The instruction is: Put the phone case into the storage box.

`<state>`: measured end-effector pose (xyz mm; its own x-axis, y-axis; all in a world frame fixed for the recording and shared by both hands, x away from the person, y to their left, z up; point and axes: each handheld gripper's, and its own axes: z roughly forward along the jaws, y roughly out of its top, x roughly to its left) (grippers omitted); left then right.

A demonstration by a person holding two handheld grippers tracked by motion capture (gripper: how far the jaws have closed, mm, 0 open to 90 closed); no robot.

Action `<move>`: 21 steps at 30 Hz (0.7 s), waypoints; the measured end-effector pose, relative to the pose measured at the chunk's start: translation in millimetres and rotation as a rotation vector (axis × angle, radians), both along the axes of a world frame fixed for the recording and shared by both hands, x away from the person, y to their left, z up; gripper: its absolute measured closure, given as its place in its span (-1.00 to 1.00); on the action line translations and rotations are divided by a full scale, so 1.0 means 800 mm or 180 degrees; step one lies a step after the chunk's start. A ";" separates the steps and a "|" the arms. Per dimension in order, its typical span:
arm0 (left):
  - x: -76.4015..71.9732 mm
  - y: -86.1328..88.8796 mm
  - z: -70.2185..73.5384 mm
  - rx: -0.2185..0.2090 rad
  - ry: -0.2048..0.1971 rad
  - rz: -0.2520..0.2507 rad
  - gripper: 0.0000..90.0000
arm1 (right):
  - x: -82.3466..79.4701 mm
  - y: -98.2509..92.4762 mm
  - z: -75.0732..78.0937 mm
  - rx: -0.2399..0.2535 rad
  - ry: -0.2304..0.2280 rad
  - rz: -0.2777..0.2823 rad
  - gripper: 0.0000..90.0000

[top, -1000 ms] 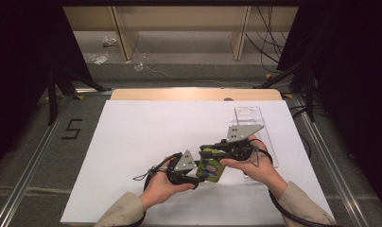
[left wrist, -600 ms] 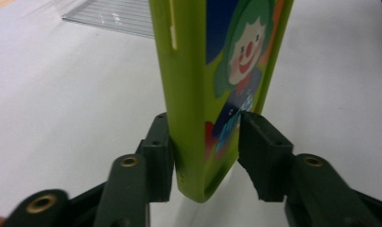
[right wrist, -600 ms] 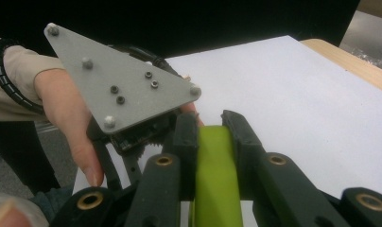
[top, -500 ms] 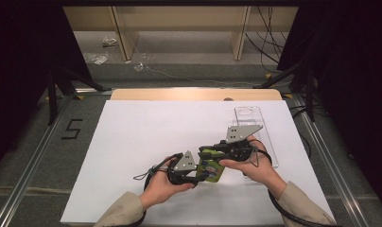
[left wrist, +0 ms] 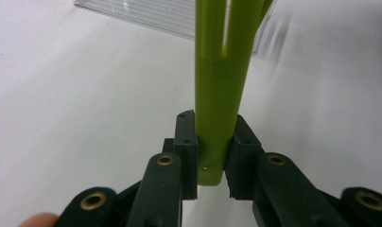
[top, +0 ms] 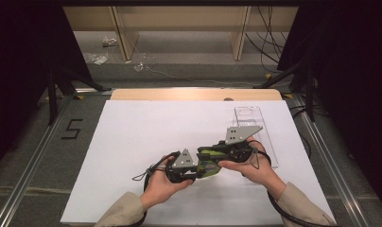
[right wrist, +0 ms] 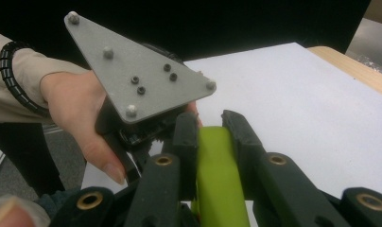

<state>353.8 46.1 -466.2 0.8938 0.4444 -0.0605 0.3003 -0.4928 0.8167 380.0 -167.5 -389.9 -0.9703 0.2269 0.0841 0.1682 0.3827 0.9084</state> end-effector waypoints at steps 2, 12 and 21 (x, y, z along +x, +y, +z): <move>0.000 0.000 0.000 -0.0001 -0.0004 0.0009 0.71 | 0.000 0.000 0.000 0.0008 0.0001 0.0002 0.72; -0.001 0.000 0.001 0.0003 -0.0016 0.0014 0.71 | 0.000 0.000 0.000 0.0012 -0.0010 0.0016 0.71; 0.000 0.000 0.001 0.0006 -0.0023 0.0020 0.71 | 0.001 -0.001 0.000 0.0018 -0.0014 0.0024 0.71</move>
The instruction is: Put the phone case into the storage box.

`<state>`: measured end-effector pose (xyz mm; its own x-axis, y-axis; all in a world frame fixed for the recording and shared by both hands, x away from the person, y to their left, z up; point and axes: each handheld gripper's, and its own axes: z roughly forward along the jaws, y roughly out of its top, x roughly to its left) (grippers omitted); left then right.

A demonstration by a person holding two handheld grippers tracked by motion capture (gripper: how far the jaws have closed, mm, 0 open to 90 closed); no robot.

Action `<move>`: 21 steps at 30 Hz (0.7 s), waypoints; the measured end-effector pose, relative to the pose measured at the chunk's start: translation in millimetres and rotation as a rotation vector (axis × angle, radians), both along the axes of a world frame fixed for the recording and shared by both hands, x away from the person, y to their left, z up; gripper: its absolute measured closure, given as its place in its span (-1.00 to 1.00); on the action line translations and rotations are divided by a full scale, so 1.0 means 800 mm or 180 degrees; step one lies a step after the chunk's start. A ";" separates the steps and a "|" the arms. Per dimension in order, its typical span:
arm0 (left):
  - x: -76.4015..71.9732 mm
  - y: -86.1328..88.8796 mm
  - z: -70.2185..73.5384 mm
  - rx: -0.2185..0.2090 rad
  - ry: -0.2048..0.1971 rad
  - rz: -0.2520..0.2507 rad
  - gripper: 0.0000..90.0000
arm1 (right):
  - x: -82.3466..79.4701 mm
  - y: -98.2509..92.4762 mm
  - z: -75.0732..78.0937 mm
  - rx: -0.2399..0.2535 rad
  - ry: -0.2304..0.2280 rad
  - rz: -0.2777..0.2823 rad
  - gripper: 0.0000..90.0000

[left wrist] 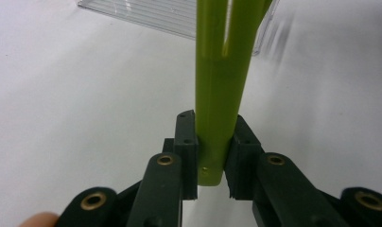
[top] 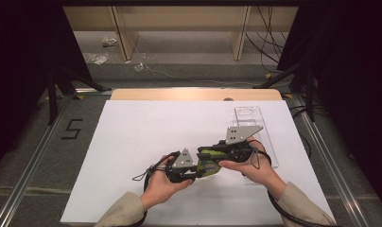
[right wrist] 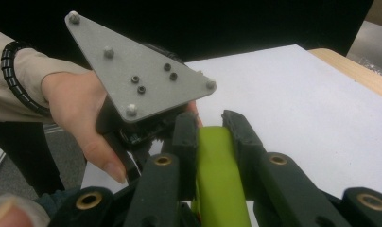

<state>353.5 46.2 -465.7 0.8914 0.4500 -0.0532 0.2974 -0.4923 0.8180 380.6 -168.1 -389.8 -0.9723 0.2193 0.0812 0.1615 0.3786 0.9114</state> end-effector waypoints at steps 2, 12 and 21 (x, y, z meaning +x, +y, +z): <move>0.000 0.000 0.000 -0.0003 0.0002 -0.0003 0.71 | 0.001 0.000 0.000 0.0003 0.0000 0.0011 0.70; 0.002 0.001 0.000 -0.0027 0.0034 -0.0002 0.71 | 0.002 -0.001 -0.001 0.0011 -0.0053 -0.0008 0.63; 0.003 0.004 0.001 -0.0078 0.0015 0.0065 0.71 | 0.008 -0.003 -0.005 0.0028 -0.0206 -0.0339 -0.26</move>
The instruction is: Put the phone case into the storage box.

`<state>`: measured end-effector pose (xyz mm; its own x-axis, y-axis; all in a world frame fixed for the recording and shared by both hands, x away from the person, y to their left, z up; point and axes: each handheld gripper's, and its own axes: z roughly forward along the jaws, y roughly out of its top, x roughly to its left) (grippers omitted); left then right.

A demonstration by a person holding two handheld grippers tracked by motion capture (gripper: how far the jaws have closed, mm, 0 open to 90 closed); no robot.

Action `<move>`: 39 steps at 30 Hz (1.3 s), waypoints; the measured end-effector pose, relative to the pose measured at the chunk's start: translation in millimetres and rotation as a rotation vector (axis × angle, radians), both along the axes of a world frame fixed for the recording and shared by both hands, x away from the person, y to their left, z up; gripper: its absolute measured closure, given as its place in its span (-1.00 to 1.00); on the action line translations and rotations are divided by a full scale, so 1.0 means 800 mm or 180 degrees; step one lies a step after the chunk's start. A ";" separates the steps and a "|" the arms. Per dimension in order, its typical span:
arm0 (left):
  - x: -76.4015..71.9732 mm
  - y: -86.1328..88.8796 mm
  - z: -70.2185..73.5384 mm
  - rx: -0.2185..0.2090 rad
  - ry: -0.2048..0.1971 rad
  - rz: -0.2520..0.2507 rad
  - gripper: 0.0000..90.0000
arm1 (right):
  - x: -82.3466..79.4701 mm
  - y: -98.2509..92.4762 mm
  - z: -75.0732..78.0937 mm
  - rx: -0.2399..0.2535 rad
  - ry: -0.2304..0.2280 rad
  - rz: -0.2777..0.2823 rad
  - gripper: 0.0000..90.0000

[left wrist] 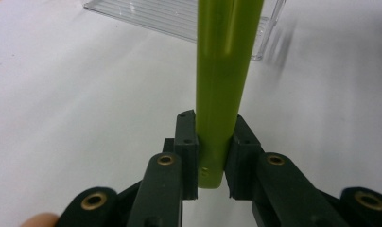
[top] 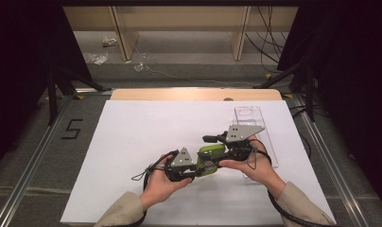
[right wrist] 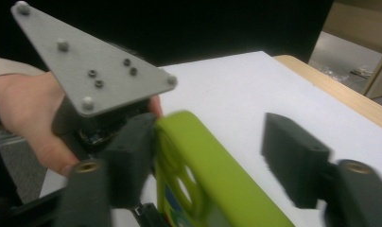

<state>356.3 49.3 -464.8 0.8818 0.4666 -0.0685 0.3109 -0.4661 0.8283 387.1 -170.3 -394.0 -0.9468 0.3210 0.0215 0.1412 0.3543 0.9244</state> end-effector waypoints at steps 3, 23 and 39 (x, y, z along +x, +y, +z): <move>0.001 0.002 0.000 -0.0008 0.0006 0.0076 0.71 | 0.003 -0.001 -0.004 0.0137 0.0031 -0.0127 -0.48; 0.008 0.017 0.001 -0.0067 0.0088 0.0766 0.71 | 0.006 -0.007 -0.013 0.0436 0.0026 -0.0665 -0.66; 0.010 0.019 0.003 -0.0101 0.0145 0.1025 0.71 | 0.004 0.000 -0.024 0.0446 0.0010 -0.0902 -0.73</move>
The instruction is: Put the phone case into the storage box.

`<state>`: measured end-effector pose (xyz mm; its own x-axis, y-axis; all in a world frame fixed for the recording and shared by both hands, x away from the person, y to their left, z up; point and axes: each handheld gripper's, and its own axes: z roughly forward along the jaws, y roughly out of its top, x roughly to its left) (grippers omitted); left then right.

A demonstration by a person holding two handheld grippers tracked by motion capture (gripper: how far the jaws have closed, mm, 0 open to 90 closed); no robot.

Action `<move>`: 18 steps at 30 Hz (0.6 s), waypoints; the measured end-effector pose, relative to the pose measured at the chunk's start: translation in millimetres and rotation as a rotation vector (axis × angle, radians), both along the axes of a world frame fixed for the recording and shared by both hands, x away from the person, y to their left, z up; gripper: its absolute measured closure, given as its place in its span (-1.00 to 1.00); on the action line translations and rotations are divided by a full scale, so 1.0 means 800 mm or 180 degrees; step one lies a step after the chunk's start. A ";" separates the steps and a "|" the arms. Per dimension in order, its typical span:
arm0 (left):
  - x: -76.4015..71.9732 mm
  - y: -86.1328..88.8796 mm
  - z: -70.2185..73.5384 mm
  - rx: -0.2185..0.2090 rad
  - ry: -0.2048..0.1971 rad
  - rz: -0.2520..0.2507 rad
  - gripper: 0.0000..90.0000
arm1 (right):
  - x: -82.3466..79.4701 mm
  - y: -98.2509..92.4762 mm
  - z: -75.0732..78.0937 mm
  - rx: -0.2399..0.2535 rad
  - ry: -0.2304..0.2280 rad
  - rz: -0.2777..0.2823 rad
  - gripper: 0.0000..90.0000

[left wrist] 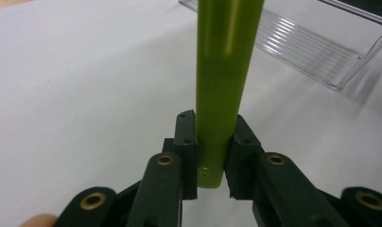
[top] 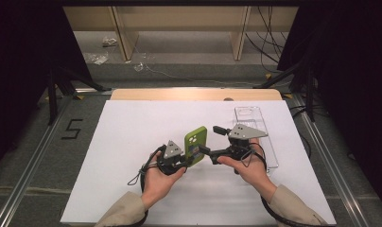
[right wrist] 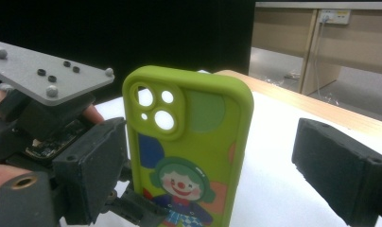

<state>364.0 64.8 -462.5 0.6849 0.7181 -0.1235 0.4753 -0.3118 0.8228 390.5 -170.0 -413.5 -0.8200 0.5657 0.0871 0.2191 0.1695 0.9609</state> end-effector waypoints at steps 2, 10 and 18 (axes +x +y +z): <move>0.000 -0.001 0.000 -0.0005 0.0008 0.0003 0.70 | 0.000 0.001 -0.001 0.0012 0.0007 -0.0018 -0.74; 0.000 -0.002 0.001 -0.0014 0.0009 0.0038 0.70 | -0.003 0.006 -0.002 0.0045 -0.0001 -0.0041 -0.77; -0.002 -0.007 0.003 -0.0034 -0.0016 0.0017 0.70 | -0.005 0.010 -0.003 0.0064 -0.0018 -0.0046 -0.87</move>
